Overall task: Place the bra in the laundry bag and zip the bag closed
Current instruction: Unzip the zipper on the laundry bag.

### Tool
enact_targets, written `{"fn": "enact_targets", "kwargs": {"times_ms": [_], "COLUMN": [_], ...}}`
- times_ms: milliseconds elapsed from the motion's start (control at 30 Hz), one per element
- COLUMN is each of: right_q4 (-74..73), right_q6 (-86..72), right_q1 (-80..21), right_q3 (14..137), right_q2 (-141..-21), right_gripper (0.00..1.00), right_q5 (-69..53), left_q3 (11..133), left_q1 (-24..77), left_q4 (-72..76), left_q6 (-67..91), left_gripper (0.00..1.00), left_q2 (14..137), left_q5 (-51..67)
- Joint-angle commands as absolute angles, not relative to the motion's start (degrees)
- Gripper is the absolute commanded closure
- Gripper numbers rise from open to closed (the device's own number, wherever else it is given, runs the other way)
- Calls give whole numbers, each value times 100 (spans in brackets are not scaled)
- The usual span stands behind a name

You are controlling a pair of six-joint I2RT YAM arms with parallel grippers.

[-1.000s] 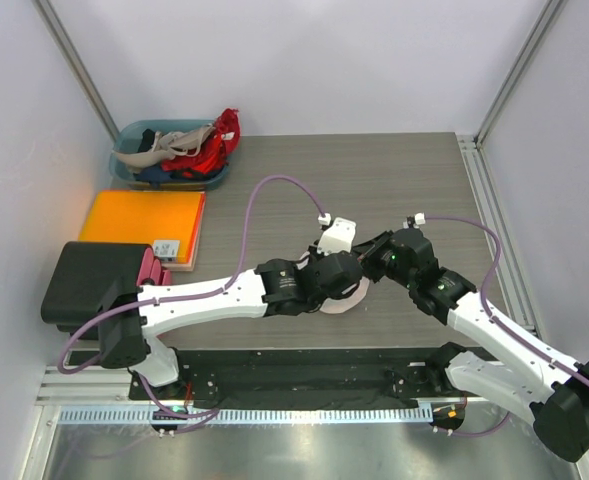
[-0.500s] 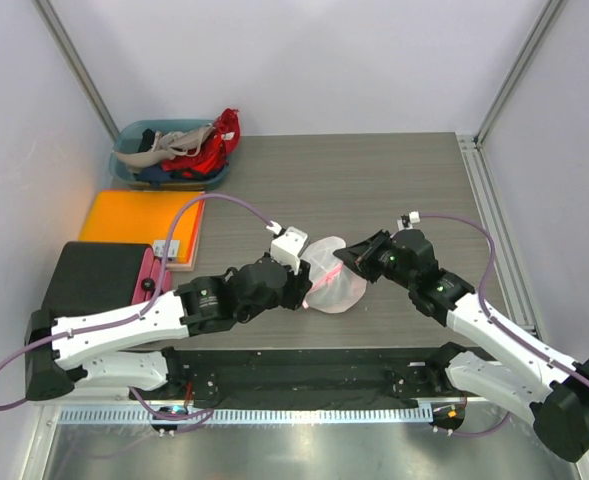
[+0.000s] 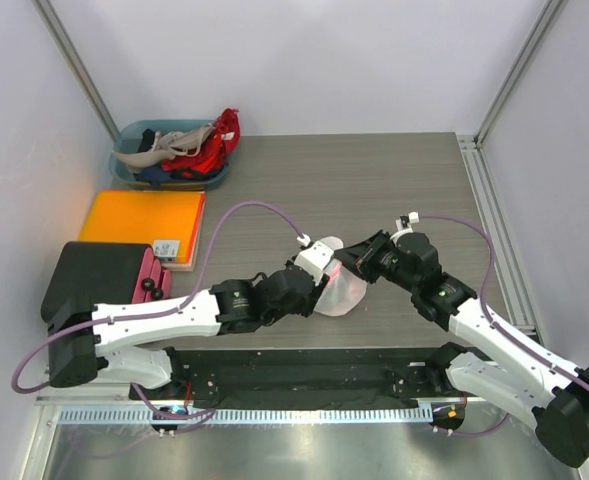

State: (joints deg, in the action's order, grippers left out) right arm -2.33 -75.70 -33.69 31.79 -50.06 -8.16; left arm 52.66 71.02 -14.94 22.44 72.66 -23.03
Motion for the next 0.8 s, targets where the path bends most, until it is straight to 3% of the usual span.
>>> {"fn": "enact_targets", "kwargs": {"times_ms": [0, 200, 333, 433, 633, 767], "right_q4": [448, 624, 285, -1180, -3003, -3392], "right_q6": [-7717, -7620, -6581, -5183, -3368, -2743], "right_q1": [-3393, -3401, -3349, -3340, -3340, -3340], "right_q3": [3173, 3103, 3119, 3690, 4824, 5360], "right_q2": [-4843, -4816, -4956, -5106, -4809, -4808], "right_gripper": [86, 75, 41, 26, 26, 30], "right_q5": [-1037, -1265, -1791, -1749, -1029, -1353], "left_q3": [5546, 5590, 5590, 5555, 5835, 6011], "left_q1": [7225, 7225, 7216, 7225, 7216, 7216], "left_q4": [-1222, -1239, -1327, -1362, -1740, -1907], "left_q6": [2030, 2057, 1969, 1837, 1679, 1573], "left_gripper": [70, 100, 100, 100, 100, 100], "left_q2": [7391, 7304, 7102, 6856, 6794, 6934], "left_q5": [-3005, -3507, -3305, -2946, -2699, -2575]}}
